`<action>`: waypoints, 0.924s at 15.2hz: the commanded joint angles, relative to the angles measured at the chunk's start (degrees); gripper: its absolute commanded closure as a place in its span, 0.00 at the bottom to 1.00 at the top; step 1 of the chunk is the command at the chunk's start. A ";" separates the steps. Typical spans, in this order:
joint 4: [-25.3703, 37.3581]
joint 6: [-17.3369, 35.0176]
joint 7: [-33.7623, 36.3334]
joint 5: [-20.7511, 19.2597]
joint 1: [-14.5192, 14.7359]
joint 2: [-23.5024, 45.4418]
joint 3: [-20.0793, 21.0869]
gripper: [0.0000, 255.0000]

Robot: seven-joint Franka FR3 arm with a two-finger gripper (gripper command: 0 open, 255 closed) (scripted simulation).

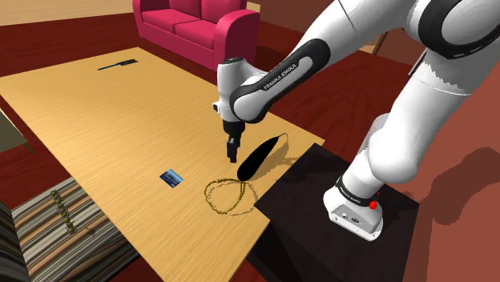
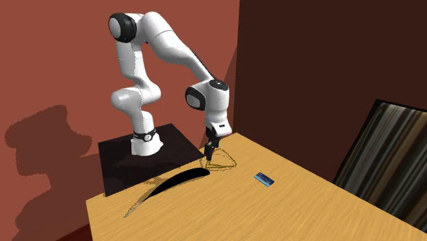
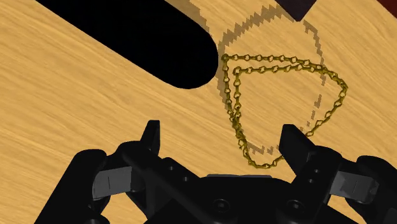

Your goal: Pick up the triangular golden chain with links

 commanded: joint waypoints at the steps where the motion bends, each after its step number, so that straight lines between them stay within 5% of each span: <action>1: 1.05 2.77 0.03 -0.50 1.11 4.11 1.05 0.00; 5: 4.03 6.91 0.01 -2.38 3.17 12.02 2.41 0.00; 14: 4.48 12.40 0.61 -3.86 3.85 18.09 1.72 0.00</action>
